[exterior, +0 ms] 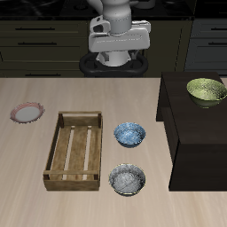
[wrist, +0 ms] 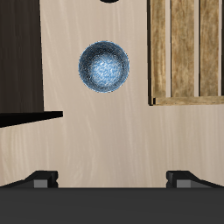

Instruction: Place the blue bowl on the plate

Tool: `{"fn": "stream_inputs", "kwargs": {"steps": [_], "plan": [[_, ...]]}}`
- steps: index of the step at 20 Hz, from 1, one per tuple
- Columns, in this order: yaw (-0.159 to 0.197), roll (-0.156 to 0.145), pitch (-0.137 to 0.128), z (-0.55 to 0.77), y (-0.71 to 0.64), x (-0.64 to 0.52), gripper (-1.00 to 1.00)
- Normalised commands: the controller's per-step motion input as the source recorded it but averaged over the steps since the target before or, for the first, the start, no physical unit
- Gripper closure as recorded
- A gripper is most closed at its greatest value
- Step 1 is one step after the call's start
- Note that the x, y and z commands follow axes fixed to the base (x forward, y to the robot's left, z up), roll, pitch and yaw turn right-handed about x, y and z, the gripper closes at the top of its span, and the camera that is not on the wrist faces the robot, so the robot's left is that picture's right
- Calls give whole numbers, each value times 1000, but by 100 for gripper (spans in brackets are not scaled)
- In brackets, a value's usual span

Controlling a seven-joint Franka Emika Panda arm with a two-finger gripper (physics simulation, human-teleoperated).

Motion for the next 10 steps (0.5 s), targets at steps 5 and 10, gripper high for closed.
{"fn": "stream_inputs", "kwargs": {"steps": [5,10], "plan": [[27,-27,2,-115,-34,289,-100],[15,-22,-14,-86,-50,326,-100]]}}
